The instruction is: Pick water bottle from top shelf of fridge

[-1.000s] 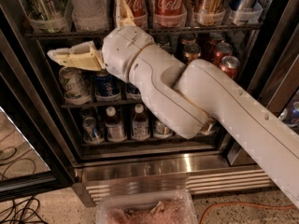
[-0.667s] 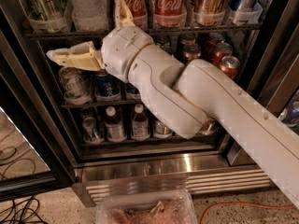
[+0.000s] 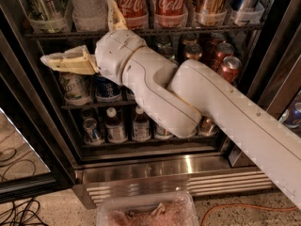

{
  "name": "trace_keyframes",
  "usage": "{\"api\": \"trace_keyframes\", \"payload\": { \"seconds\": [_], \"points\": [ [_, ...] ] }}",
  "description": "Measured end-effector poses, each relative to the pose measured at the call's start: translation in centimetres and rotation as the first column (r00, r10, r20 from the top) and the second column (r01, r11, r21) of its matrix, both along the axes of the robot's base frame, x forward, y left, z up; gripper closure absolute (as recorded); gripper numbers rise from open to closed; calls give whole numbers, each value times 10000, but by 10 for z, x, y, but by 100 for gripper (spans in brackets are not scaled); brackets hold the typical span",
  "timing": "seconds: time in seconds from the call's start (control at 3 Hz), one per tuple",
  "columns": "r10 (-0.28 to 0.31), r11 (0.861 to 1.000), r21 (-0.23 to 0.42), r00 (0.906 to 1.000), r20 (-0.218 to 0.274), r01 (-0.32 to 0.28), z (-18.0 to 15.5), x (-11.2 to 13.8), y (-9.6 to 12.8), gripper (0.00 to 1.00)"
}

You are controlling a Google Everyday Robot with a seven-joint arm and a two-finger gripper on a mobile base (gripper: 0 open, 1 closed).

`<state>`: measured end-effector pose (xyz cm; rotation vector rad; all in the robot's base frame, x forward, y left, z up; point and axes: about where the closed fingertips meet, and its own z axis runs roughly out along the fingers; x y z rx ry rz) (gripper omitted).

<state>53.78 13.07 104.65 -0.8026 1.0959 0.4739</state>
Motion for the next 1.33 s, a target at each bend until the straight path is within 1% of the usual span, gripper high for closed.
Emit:
{"api": "trace_keyframes", "payload": {
  "seconds": [0.33,0.67,1.0,1.33],
  "points": [
    [-98,9999,130,9999,90,97,6,6,-4,0],
    [-599,9977,354,9967,551,580,25,20,-11,0],
    [-591,9977,354,9967,553,572,25,20,-11,0],
    [-189,9996,235,9991,371,180,18,16,2,0]
  ]
}}
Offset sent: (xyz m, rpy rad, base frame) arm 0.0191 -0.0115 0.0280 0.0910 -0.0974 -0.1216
